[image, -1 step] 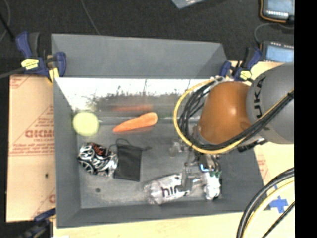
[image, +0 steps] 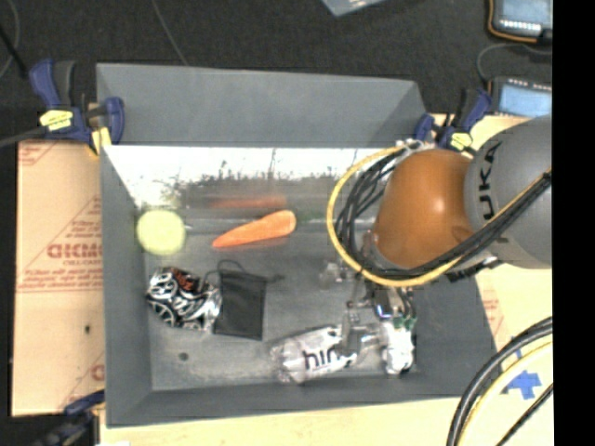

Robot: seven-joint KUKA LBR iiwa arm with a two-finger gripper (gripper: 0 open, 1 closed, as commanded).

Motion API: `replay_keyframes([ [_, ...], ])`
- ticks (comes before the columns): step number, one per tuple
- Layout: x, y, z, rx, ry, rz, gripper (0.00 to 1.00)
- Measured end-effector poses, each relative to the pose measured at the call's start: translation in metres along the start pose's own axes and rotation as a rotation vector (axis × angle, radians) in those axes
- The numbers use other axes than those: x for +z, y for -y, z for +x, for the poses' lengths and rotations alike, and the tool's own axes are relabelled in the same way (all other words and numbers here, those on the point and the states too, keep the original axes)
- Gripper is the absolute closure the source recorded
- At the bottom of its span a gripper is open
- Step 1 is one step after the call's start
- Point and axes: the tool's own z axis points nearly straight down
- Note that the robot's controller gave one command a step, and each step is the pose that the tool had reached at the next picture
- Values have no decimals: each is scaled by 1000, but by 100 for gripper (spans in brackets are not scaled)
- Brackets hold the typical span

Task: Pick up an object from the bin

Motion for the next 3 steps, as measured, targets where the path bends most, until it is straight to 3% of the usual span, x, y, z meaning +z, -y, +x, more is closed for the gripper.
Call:
replay_keyframes([
  [1,54,-7,18,-81,-2,2,0],
  [2,43,-7,26,-94,-5,1,0],
  [3,17,-11,20,-105,3,2,0],
])
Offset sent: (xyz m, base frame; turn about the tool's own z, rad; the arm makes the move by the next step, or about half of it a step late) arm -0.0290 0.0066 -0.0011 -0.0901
